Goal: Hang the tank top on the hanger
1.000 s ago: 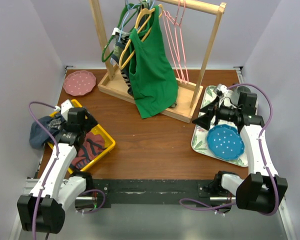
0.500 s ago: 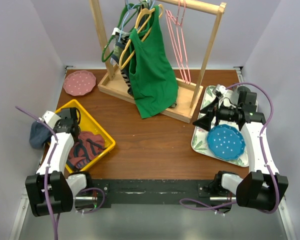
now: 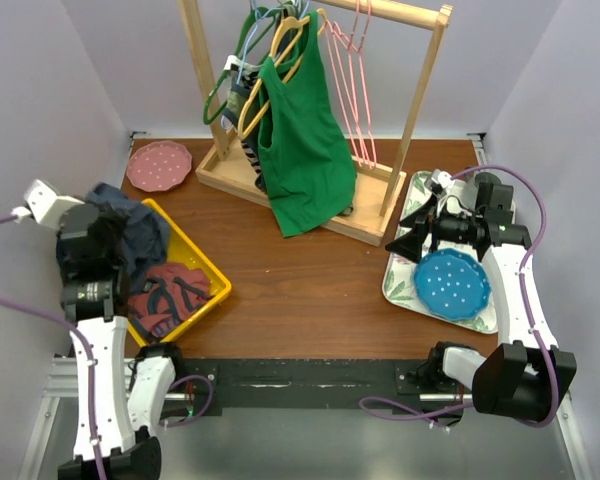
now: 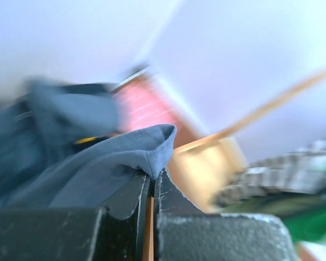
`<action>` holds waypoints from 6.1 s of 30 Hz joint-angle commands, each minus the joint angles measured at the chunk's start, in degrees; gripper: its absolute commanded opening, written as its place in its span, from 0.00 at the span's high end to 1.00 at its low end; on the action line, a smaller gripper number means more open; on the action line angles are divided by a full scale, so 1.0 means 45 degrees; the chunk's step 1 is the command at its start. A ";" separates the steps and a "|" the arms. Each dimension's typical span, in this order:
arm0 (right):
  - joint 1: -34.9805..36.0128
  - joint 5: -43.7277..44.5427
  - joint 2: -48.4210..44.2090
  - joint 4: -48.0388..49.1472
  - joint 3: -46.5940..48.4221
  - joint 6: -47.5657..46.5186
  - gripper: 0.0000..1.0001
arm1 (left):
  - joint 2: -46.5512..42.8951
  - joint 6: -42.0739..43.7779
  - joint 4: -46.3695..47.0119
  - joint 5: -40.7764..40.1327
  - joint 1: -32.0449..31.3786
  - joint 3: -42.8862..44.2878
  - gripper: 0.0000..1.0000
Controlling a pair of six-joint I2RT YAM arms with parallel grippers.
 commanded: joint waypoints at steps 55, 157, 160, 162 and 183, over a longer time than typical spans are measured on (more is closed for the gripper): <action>0.0662 0.2558 0.0112 -0.6586 0.2733 -0.7432 0.01 | 0.6895 0.4306 0.3669 0.4937 -1.2065 0.2903 0.20; 0.6975 0.6912 0.3005 -0.6789 1.8671 -0.1665 1.00 | 0.4331 0.5601 -0.0668 0.5085 -1.1694 1.1705 1.00; 0.6642 0.7379 0.2596 -0.6515 1.8265 -0.1390 1.00 | 0.4724 0.5659 -0.0982 0.5168 -1.1694 1.2140 1.00; 0.6642 0.7693 0.2108 -0.6282 1.7060 -0.1331 1.00 | 0.4511 0.5679 -0.0827 0.5090 -1.1694 1.1344 1.00; 0.6603 0.9257 -0.0512 -0.1515 0.0238 -0.1429 0.96 | 0.3334 0.1832 0.5072 0.5070 -1.1694 -0.3873 1.00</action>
